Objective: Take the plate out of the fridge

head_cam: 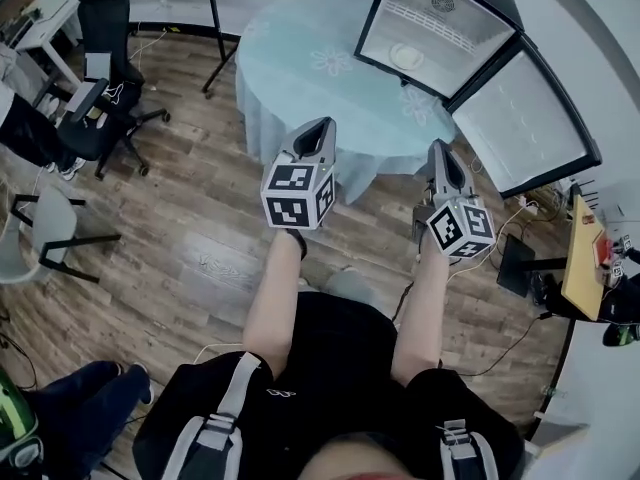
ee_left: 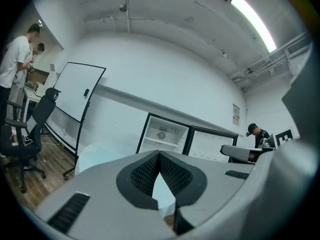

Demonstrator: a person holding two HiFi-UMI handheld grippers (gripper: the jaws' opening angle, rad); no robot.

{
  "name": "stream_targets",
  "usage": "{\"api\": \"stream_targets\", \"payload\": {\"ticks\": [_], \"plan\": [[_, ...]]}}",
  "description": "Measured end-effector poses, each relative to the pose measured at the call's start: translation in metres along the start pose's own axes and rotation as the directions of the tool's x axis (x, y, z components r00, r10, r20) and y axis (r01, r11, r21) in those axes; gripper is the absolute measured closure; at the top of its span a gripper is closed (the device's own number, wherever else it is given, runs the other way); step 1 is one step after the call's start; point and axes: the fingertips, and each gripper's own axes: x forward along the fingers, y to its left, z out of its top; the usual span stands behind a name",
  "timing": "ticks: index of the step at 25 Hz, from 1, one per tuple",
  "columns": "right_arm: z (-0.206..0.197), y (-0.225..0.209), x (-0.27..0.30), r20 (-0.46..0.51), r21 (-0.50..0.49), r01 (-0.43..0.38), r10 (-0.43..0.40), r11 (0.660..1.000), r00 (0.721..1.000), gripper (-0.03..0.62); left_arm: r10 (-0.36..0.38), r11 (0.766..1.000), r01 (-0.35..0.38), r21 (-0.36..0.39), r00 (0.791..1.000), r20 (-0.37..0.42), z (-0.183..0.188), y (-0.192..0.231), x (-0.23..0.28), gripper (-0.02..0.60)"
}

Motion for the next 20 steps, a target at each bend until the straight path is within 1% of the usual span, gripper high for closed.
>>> {"api": "stream_targets", "payload": {"ticks": [3, 7, 10, 13, 15, 17, 20], "plan": [[0.009, 0.005, 0.013, 0.015, -0.008, -0.029, 0.029, 1.000, 0.999, 0.594, -0.003, 1.000, 0.003, -0.009, 1.000, 0.008, 0.005, 0.003, 0.002, 0.571], [0.005, 0.002, 0.043, 0.021, 0.022, -0.049, 0.048, 0.999, 0.999, 0.595, 0.075, 0.997, -0.075, -0.007, 0.997, 0.009, 0.008, 0.033, -0.004, 0.571], [0.000, 0.020, 0.065, 0.018, 0.035, -0.108, 0.107, 0.994, 0.994, 0.594, 0.121, 0.993, -0.121, -0.004, 0.993, 0.006, 0.011, 0.047, -0.006, 0.571], [-0.006, 0.047, 0.082, 0.013, 0.031, -0.182, 0.182, 0.983, 0.983, 0.594, 0.117, 0.993, -0.117, 0.007, 0.993, 0.003, 0.011, 0.046, -0.005, 0.571], [-0.013, 0.054, 0.090, 0.004, 0.034, -0.203, 0.202, 0.979, 0.979, 0.594, 0.104, 0.994, -0.104, 0.022, 0.994, -0.013, 0.005, 0.044, 0.001, 0.571], [-0.022, 0.048, 0.093, -0.008, 0.045, -0.202, 0.203, 0.978, 0.979, 0.594, 0.097, 0.995, -0.096, 0.029, 0.995, -0.034, -0.002, 0.043, 0.011, 0.571], [-0.034, 0.025, 0.096, -0.027, 0.067, -0.175, 0.177, 0.982, 0.984, 0.594, 0.089, 0.996, -0.088, 0.016, 0.994, -0.062, -0.013, 0.042, 0.031, 0.571]]}}
